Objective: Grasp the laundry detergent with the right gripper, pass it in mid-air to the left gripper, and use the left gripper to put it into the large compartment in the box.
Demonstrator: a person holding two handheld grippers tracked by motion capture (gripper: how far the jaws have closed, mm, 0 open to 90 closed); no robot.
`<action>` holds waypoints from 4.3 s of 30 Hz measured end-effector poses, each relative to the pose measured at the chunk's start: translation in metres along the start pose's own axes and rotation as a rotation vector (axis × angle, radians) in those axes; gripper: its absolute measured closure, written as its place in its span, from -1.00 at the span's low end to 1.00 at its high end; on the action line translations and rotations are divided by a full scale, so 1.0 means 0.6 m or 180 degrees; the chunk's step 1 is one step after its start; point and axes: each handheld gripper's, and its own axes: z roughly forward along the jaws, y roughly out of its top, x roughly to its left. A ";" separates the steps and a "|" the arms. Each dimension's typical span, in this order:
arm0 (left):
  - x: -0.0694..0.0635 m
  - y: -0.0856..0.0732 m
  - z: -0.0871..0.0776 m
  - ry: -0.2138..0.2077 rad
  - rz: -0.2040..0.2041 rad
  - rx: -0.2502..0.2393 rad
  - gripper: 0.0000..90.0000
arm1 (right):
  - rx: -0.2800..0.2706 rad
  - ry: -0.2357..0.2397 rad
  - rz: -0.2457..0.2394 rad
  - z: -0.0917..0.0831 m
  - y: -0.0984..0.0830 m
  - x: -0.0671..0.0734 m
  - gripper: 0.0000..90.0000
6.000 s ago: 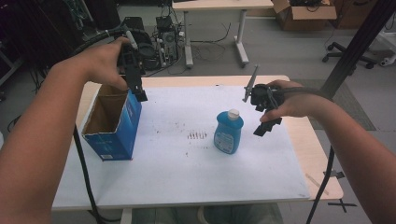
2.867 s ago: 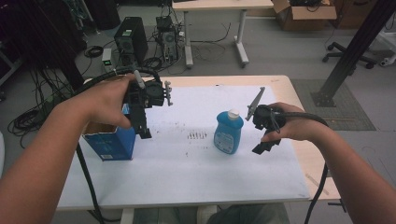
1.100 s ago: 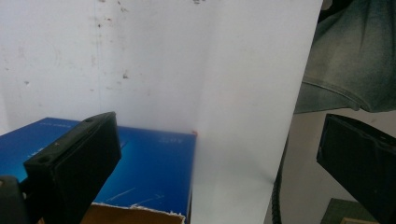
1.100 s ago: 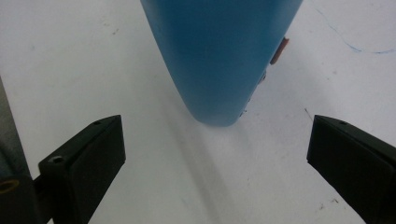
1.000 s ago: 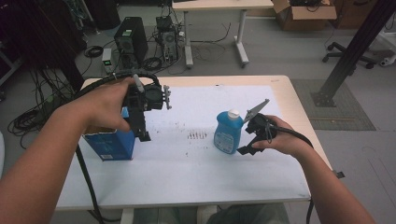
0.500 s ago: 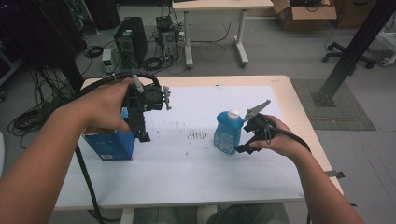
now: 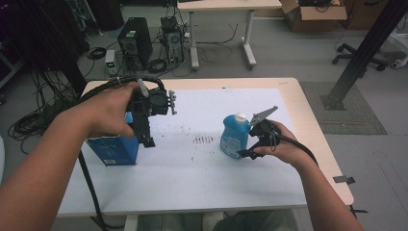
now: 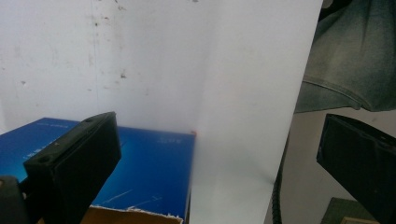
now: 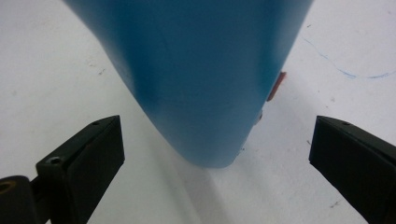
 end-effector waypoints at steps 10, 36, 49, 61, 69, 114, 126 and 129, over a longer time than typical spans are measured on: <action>-0.002 0.001 -0.001 -0.0002 0.0006 0.0011 -1.00 | -0.0207 -0.0082 0.0051 0.002 -0.001 0.000 -0.94; 0.001 0.001 0.007 0.0000 -0.0004 0.0059 -1.00 | -0.0472 -0.0240 0.0093 0.022 -0.003 0.008 -0.95; 0.000 -0.003 0.010 -0.0009 -0.0020 0.0051 -0.99 | -0.0656 -0.0334 0.0156 0.026 -0.004 0.010 -0.89; 0.001 -0.001 0.012 -0.0008 -0.0010 0.0051 -1.00 | -0.0785 -0.0354 0.0131 0.024 -0.008 0.014 -0.65; 0.003 0.000 0.013 -0.0004 -0.0015 0.0048 -1.00 | -0.0827 -0.0318 0.0138 0.024 -0.009 0.015 -0.55; 0.004 0.014 0.006 0.0013 0.0030 0.0060 -1.00 | -0.0830 -0.0205 -0.0091 0.014 -0.015 0.020 0.03; 0.004 0.021 -0.004 0.0032 0.0054 0.0049 -1.00 | -0.0977 0.0006 -0.0418 -0.056 0.011 0.040 0.04; 0.003 0.025 -0.010 0.0044 0.0065 0.0040 -0.99 | -0.0941 0.0075 -0.0572 -0.081 0.021 0.051 0.04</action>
